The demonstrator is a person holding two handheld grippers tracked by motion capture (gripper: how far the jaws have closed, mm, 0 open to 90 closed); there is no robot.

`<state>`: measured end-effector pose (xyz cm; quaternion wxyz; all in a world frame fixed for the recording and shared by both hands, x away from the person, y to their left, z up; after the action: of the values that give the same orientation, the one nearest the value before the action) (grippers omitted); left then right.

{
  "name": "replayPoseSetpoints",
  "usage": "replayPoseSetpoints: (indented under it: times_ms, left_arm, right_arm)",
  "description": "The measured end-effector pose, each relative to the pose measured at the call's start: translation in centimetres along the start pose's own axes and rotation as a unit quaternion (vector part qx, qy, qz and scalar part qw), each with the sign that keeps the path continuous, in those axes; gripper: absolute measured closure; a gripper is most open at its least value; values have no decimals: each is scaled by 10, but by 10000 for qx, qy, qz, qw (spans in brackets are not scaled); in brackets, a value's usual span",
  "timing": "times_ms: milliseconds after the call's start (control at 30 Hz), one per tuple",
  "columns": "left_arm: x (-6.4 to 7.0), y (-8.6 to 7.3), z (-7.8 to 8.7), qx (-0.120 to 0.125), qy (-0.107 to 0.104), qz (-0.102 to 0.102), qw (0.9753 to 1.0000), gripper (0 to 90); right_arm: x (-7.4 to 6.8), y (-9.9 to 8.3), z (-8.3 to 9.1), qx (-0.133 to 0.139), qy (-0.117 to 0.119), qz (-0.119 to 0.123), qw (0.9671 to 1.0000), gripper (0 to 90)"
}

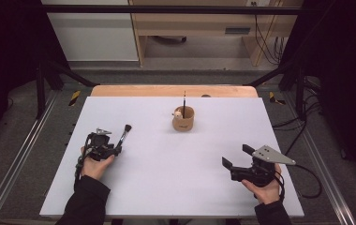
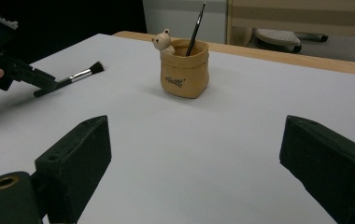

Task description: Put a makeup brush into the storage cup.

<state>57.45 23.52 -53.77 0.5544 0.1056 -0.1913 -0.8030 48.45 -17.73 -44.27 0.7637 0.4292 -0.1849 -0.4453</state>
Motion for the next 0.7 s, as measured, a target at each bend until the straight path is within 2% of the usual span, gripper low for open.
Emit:
replayPoseSetpoints:
  times_ms: [67,233,367,467,600,700]
  left_arm:
    - [0,3,3,59,-24,-25,10000,520]
    - [2,11,9,3,23,-257,9997,434]
    - [4,20,10,-1,47,-299,9995,356]
    - [4,26,7,-168,134,-465,9987,315]
    - [6,34,4,-342,173,-546,9978,309]
    - [5,39,-1,-418,166,-514,9977,359]
  right_arm:
    - [0,0,0,-2,-2,-5,10000,95]
    - [1,0,1,5,-23,6,10000,96]
    - [2,1,0,9,-25,-12,10000,97]
    - [3,0,0,-24,-19,-19,10000,97]
    - [3,0,0,-16,-17,-17,10000,98]
    - [3,0,0,-20,-17,-16,10000,99]
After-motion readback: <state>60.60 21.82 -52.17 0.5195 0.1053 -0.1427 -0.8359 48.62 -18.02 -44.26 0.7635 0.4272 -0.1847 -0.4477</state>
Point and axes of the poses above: each handheld gripper's, and its own axes: z roughly backward along the jaws, y roughly out of its top, x roughly to its right, the point moved 10 cm from there along -z, roughly forward along the jaws, and after that the axes turned 14 degrees about -x, right-handed, at the moved point
